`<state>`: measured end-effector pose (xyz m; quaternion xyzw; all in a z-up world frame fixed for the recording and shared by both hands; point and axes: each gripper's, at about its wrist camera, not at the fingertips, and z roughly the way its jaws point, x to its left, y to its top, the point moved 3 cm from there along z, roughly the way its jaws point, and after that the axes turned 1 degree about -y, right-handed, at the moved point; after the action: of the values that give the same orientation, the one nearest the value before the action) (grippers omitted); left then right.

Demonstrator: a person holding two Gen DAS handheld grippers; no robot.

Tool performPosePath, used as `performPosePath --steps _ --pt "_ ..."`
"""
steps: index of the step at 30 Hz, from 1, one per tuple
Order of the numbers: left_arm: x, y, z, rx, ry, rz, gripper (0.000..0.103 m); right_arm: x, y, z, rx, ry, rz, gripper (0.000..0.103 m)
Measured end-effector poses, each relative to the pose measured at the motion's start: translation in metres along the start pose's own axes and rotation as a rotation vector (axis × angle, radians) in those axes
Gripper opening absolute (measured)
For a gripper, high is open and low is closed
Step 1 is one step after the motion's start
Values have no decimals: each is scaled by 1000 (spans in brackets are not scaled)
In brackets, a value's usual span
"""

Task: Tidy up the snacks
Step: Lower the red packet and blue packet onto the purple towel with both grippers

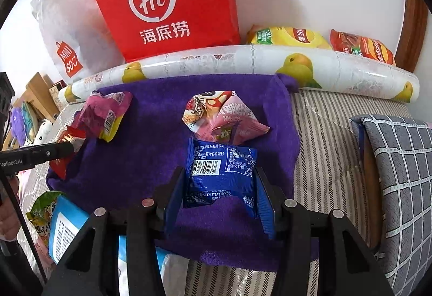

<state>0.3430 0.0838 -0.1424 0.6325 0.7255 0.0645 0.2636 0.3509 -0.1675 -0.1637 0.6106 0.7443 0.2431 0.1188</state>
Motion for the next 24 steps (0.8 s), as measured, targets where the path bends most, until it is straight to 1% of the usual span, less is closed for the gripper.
performPosePath --steps 3,5,12,24 --pt "3 0 6 16 -8 -18 40 -1 -1 3 5 -22 -6 50" --pt "2 1 7 17 -9 -13 40 -1 -2 5 11 -26 -4 50" --pt "0 0 12 26 48 13 40 -4 -4 10 19 -39 -4 50" --pt "9 -1 25 61 64 -12 40 -5 -6 18 42 -46 -7 51"
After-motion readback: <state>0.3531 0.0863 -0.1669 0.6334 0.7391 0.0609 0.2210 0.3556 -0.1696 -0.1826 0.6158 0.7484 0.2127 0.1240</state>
